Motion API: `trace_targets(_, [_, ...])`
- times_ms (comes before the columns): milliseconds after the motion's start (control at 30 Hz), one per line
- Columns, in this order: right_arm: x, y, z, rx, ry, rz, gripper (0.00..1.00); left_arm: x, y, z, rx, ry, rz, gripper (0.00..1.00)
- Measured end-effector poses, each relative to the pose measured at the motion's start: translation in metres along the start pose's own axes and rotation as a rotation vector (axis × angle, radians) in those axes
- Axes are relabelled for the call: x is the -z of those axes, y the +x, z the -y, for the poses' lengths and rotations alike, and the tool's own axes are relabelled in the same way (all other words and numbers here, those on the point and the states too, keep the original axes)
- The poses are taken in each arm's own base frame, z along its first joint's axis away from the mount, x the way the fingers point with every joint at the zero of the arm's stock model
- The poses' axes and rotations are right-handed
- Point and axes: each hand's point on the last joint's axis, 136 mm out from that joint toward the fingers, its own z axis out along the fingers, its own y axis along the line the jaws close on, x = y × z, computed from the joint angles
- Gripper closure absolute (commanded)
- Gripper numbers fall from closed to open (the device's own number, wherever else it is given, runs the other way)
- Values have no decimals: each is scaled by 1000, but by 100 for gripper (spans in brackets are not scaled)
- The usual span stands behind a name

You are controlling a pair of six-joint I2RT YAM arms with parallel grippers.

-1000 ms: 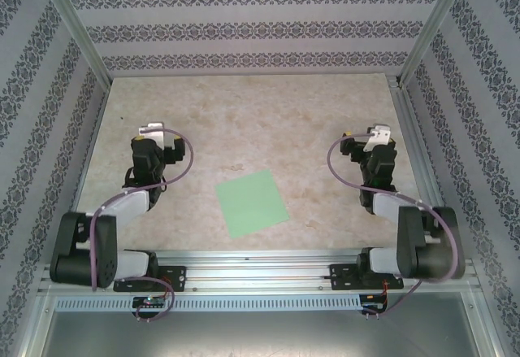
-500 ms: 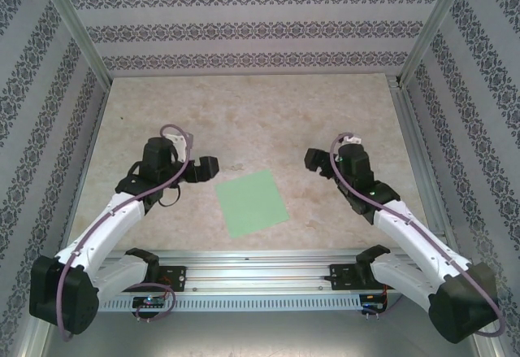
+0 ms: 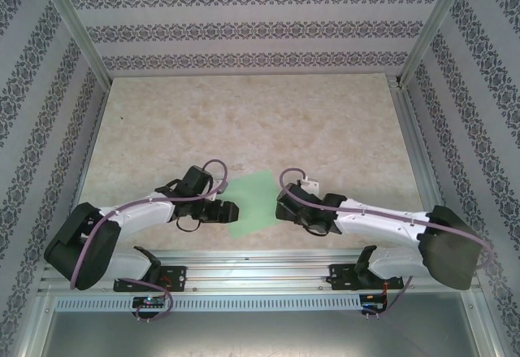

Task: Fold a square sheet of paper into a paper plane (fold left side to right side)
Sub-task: Pick up the square sheet of paper from the bottom-center of the table.

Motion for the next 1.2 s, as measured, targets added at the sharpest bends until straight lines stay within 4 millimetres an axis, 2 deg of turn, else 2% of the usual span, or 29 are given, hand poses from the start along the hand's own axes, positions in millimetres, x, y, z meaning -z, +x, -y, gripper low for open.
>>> trace_targets(200, [-15, -2, -21, -24, 31, -26, 23, -3, -2, -2, 4, -17, -1, 40])
trace_targets(433, [-33, 8, -23, -56, 52, -66, 23, -5, -1, -5, 8, -28, -5, 42])
trace_targets(633, [-33, 9, -23, -70, 49, -65, 30, -7, -1, -7, 16, -36, -15, 43])
trace_targets(1000, [-32, 8, -26, -76, 39, -65, 34, -8, -1, -8, 28, -48, -23, 44])
trace_targets(1200, [-33, 6, -41, -85, -17, -73, 35, -8, -2, -8, 34, -56, -23, 45])
